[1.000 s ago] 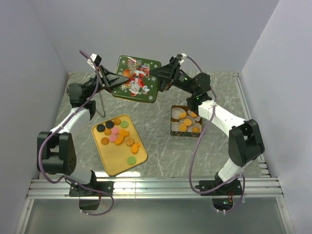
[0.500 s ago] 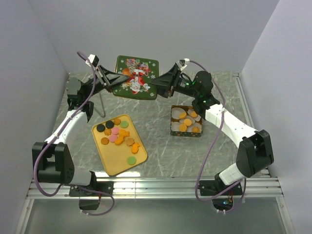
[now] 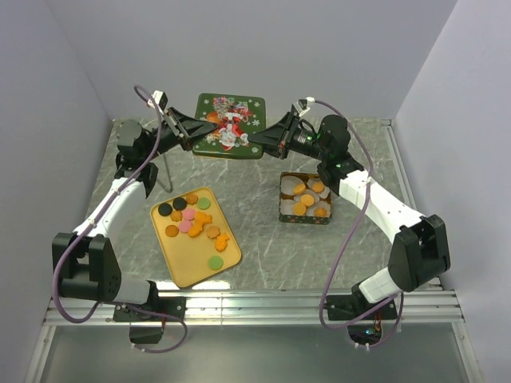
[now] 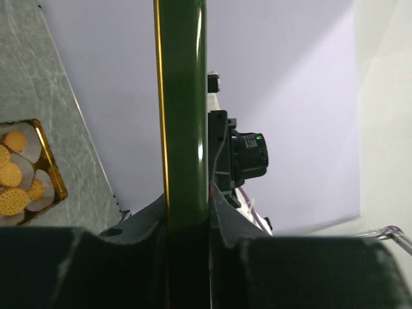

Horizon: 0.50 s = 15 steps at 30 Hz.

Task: Pack the cookies

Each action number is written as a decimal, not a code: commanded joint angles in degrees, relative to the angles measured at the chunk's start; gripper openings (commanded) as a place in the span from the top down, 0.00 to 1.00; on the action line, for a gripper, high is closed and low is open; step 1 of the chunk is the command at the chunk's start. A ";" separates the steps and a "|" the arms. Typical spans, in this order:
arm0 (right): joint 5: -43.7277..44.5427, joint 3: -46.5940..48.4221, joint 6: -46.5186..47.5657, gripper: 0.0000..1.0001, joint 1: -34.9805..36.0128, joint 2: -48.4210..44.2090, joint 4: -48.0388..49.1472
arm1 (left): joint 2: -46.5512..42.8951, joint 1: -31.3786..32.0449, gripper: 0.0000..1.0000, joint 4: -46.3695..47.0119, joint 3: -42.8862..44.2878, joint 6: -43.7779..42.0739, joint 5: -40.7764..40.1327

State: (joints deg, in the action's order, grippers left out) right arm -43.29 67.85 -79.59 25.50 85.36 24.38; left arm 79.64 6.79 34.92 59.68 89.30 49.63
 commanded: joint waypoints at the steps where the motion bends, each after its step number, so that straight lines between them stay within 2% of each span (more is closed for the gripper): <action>1: -0.75 1.49 3.73 0.89 0.79 -3.18 -1.87 | -0.89 2.27 0.74 -2.04 2.99 -5.27 -1.72; 6: -0.40 0.71 9.53 0.95 -0.71 -6.51 -10.30 | 0.25 2.62 0.55 -6.70 3.16 -9.22 -1.29; 10: -0.66 -3.07 10.95 0.98 -3.52 -9.51 -11.46 | 2.01 4.46 0.43 -8.20 2.37 -11.94 -1.37; 15: -2.06 -9.48 11.21 1.00 -9.23 -14.86 -11.90 | 4.12 7.27 0.35 -11.01 3.42 -14.76 -1.64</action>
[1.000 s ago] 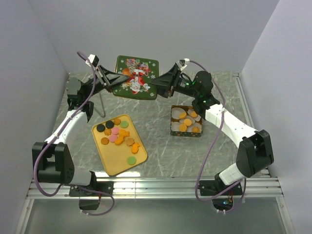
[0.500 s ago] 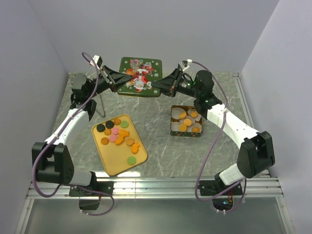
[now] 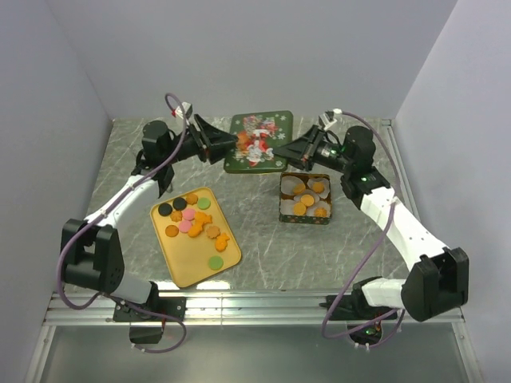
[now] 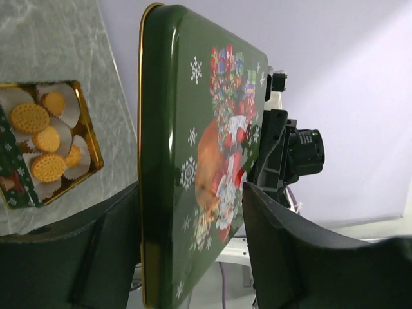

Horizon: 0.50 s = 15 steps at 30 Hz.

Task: Pack the cookies

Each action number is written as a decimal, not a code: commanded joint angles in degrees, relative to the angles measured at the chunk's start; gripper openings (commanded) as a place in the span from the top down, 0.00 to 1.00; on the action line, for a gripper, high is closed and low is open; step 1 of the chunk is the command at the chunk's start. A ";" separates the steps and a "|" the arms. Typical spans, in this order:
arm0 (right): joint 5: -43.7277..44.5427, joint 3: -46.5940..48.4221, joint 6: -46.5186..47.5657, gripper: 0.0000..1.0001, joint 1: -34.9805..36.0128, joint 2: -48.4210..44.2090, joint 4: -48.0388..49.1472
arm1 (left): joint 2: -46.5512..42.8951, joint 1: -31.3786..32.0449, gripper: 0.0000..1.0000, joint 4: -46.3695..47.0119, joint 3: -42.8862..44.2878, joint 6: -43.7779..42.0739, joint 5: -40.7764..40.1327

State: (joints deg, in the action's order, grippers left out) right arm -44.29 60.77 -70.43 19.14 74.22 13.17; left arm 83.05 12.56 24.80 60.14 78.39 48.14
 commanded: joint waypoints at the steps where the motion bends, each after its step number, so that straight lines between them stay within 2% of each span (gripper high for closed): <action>1: -1.67 -3.20 2.40 1.00 -3.75 -4.60 -0.95 | 1.50 2.38 0.34 -1.24 3.14 -4.82 -0.50; 5: -3.51 -6.54 5.04 1.00 -10.16 -9.25 -4.81 | 3.43 3.96 0.35 -4.31 3.84 -7.89 -1.38; 8: -3.87 -7.69 8.90 1.00 -16.40 -13.47 -10.69 | 5.28 4.93 0.37 -10.18 4.98 -12.28 -2.87; 11: -0.98 -4.80 13.65 1.00 -21.94 -16.73 -23.22 | 8.09 6.42 0.39 -18.63 7.35 -18.61 -4.89; 15: 3.07 -6.01 9.63 1.00 -26.33 -23.13 -22.84 | 13.71 10.11 0.42 -31.45 14.45 -26.87 -9.71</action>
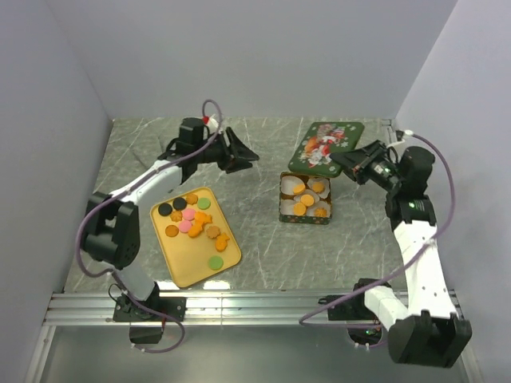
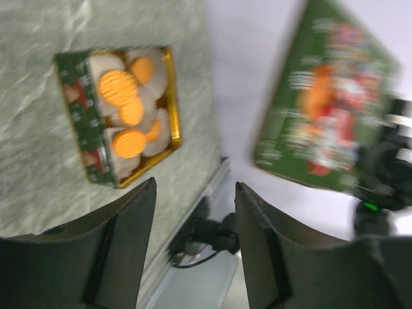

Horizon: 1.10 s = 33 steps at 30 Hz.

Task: Pack the cookies

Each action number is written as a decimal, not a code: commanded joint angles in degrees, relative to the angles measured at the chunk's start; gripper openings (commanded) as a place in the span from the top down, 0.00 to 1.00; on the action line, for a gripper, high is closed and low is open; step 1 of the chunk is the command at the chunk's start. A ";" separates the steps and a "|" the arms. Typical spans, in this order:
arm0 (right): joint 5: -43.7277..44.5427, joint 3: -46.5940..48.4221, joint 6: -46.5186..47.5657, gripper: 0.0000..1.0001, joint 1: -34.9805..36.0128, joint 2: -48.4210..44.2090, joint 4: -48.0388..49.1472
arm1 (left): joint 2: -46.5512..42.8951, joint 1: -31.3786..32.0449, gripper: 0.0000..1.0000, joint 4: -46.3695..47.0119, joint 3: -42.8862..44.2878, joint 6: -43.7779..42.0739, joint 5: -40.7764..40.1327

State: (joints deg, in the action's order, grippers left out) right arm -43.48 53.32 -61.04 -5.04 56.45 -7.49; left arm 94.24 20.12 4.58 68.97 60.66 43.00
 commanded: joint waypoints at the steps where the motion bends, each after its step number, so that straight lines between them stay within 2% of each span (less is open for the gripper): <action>1: 2.79 1.26 -1.18 1.00 -3.04 -6.42 -2.44 | 4.79 4.56 0.43 -15.70 7.13 -12.29 -5.81; 4: 4.28 3.27 1.08 1.00 -4.80 -8.72 -7.26 | 9.20 8.61 0.43 -20.91 12.49 -16.79 -11.26; 6: 5.42 5.91 2.93 1.00 -5.77 -10.20 -12.19 | 13.23 10.37 0.44 -27.85 17.74 -19.69 -15.65; 7: 6.99 6.88 4.77 1.00 -6.21 -10.74 -13.77 | 14.65 11.86 0.47 -30.57 19.61 -20.40 -19.93; 9: 8.58 9.51 6.36 1.00 -7.09 -11.88 -18.16 | 18.68 13.19 0.51 -36.55 24.79 -21.98 -23.56; 12: 10.00 11.72 8.39 1.00 -7.53 -13.02 -21.77 | 23.16 15.82 0.52 -42.08 30.15 -25.41 -29.89; 17: 10.44 11.46 9.79 1.00 -7.62 -14.61 -24.33 | 27.49 19.60 0.52 -45.71 34.82 -27.53 -36.39; 24: 10.44 10.23 11.11 1.00 -7.71 -15.58 -25.30 | 30.83 21.36 0.51 -46.85 38.52 -28.50 -36.77; 33: 9.47 9.87 11.29 1.00 -7.71 -15.05 -24.68 | 29.08 22.16 0.50 -45.28 39.14 -27.36 -37.46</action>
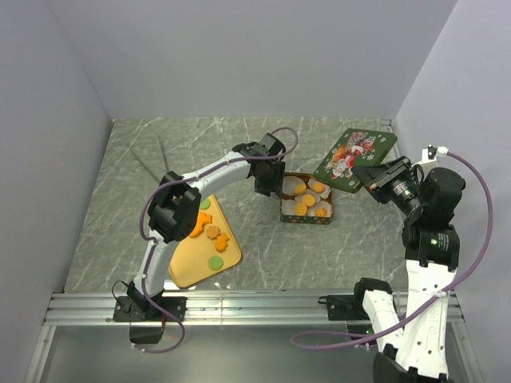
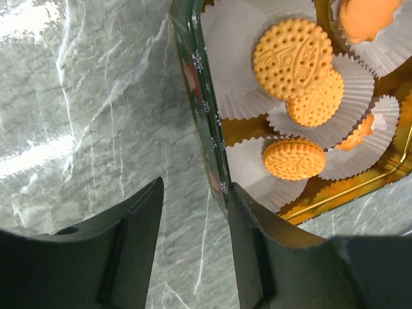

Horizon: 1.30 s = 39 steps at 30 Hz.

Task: Pack the cookies

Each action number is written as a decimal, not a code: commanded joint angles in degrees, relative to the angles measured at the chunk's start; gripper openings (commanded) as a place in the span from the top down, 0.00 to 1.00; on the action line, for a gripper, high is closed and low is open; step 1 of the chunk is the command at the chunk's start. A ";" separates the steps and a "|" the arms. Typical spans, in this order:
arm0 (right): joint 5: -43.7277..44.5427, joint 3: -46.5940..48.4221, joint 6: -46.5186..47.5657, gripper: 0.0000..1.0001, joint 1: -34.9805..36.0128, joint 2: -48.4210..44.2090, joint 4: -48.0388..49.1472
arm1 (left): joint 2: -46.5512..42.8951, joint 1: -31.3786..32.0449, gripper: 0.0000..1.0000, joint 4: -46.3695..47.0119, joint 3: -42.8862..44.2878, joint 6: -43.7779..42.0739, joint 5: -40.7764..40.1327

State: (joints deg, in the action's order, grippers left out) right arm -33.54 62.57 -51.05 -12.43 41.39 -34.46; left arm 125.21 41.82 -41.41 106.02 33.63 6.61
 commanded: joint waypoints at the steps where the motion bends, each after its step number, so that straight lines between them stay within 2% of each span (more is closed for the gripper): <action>1: -0.56 0.71 1.39 1.00 -0.32 0.01 2.38 | -2.33 0.63 0.49 0.98 1.83 -0.14 -2.12; 16: -1.61 -0.86 1.48 1.00 -0.32 0.01 3.34 | 2.32 2.39 0.54 0.62 5.78 -0.23 -0.46; 21: -1.35 -0.60 1.91 1.00 -0.41 -0.25 3.17 | 3.72 2.56 0.54 -1.92 7.98 -0.05 -3.18; 24: -1.53 -0.51 1.83 1.00 -0.41 -0.17 3.25 | 5.04 2.65 0.60 -3.32 8.24 -0.05 -5.03; 25: -1.53 -0.43 1.92 1.00 -0.49 -0.17 3.26 | 5.48 2.65 0.66 -4.20 8.59 -0.05 -6.33; 28: -1.53 -0.60 1.92 1.00 -0.41 -0.17 3.26 | 7.42 2.65 0.76 -6.93 10.52 -0.49 -8.44; 35: -1.88 -1.04 1.65 1.00 0.03 0.01 4.13 | 7.68 2.47 0.83 -10.27 10.88 -0.32 -12.76; 39: -2.06 -2.09 1.21 1.00 1.00 0.71 5.45 | 4.88 1.16 0.84 -10.80 8.25 0.12 -14.43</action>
State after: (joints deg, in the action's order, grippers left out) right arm -34.15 61.25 -50.02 -12.14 41.85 -33.56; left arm 132.77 44.12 -48.64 115.28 33.85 -3.81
